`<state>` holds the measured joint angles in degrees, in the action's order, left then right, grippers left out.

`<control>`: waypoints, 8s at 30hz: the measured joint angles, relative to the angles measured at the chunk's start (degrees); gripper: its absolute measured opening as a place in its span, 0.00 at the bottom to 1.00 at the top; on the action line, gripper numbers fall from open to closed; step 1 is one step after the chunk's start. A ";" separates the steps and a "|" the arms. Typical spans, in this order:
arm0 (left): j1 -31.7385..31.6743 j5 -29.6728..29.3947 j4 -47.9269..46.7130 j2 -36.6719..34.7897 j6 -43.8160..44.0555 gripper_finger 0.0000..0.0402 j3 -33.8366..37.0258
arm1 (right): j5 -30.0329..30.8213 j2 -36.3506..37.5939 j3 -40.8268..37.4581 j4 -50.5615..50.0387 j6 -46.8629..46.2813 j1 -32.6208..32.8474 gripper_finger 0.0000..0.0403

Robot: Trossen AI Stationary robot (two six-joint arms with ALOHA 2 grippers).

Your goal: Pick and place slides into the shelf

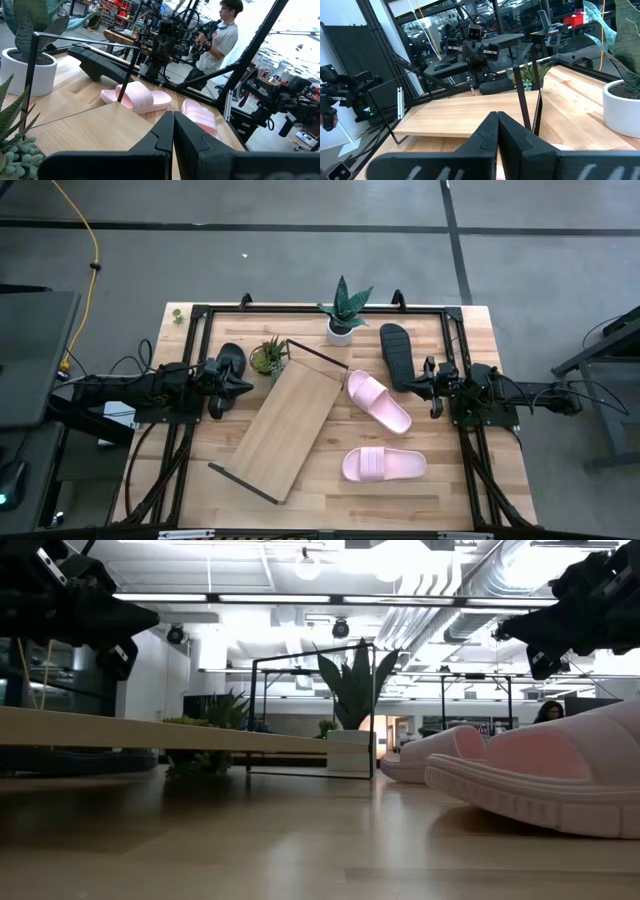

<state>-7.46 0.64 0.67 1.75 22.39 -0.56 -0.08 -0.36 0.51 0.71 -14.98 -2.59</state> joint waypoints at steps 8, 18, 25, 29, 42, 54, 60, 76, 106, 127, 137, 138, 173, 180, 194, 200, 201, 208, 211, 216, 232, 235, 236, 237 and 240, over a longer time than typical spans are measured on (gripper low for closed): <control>0.00 0.00 0.00 0.01 6.40 0.00 -0.01 | 0.02 0.00 0.00 0.00 0.00 0.00 0.00; 0.00 0.00 0.00 0.01 23.19 0.00 -0.01 | 0.07 0.00 0.00 2.83 -14.89 -0.02 0.00; -0.01 -0.15 0.00 -0.01 27.32 0.00 -0.01 | 1.31 0.00 0.00 4.66 -35.69 0.00 0.00; -0.02 -0.20 0.00 0.01 27.61 0.00 0.01 | 4.54 0.00 0.00 4.66 -46.57 0.00 0.00; -0.01 -0.20 0.00 -0.01 27.61 0.00 -0.01 | 16.04 0.00 0.00 4.66 -58.09 0.00 0.00; -0.01 -0.59 0.02 0.01 27.91 0.00 -0.01 | 15.91 0.00 0.01 4.66 -60.88 0.00 0.00; -0.02 -0.62 0.02 0.00 28.48 0.00 0.00 | 17.62 0.00 0.00 4.66 -61.43 0.00 0.00; -0.02 -0.63 0.02 0.01 29.38 0.00 -0.01 | 17.64 0.00 0.00 4.66 -57.13 -0.01 0.00; -0.02 -0.65 0.04 0.01 28.68 0.00 0.00 | 14.35 -0.07 8.15 17.05 -34.95 -0.02 0.00; -0.01 -0.65 0.03 0.01 28.70 0.00 -0.01 | 6.98 -30.33 30.41 -15.91 -33.85 0.00 0.00; -0.01 -0.65 0.04 0.00 28.92 0.00 0.00 | -0.89 -41.73 30.52 -12.50 -48.62 2.12 0.22; 0.00 -0.66 0.04 0.00 28.92 0.00 0.00 | -0.16 -42.39 30.50 -12.49 -50.87 2.97 0.25; -0.01 -0.66 0.04 0.00 28.94 0.00 -0.01 | 44.68 -71.50 30.38 -12.09 -107.35 28.22 0.39; -0.02 -0.66 0.04 0.01 28.94 0.00 0.00 | 44.59 -75.37 30.38 -12.09 -112.73 28.11 0.39; 0.00 -0.66 0.04 -0.01 28.94 0.00 0.01 | 44.55 -77.75 30.38 -12.00 -113.33 24.05 0.39; 0.00 -0.64 0.03 -0.01 28.94 0.00 -0.01 | 44.41 -77.75 30.38 -12.00 -112.24 21.84 0.39; 0.00 -0.63 0.04 0.01 28.94 0.00 -0.01 | 44.32 -77.75 30.38 -12.00 -112.22 21.54 0.39; -0.01 -0.63 0.03 0.01 28.94 0.00 -0.01 | 42.91 -77.75 30.38 -10.43 -111.87 19.81 0.39; -0.02 -0.63 0.04 0.00 28.94 0.00 -0.01 | 41.66 -77.75 30.38 -9.25 -109.72 19.11 0.39; -0.01 -0.63 0.04 0.01 28.94 0.00 -0.01 | 38.89 -77.75 30.38 -8.72 -107.07 17.58 0.39; -0.01 -0.61 0.02 0.01 28.93 0.00 0.00 | 34.70 -83.62 30.38 -0.35 -104.01 14.95 0.39; -0.02 -0.61 0.02 0.01 28.92 0.00 0.01 | 34.49 -85.35 30.38 2.58 -103.02 14.97 0.39; -0.02 -0.61 0.02 0.01 28.93 0.00 -0.01 | 34.51 -85.55 30.38 3.14 -102.99 14.97 0.39; -0.01 -0.57 0.04 0.01 28.93 0.00 0.00 | 34.53 -85.70 30.38 3.37 -102.90 14.97 0.39; -0.02 -0.22 0.02 0.00 28.92 0.00 -0.01 | 34.64 -85.77 30.38 3.25 -102.69 14.97 0.39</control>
<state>-7.49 0.43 0.69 1.75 51.31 -0.58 34.57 -86.13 30.89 3.96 -117.68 12.38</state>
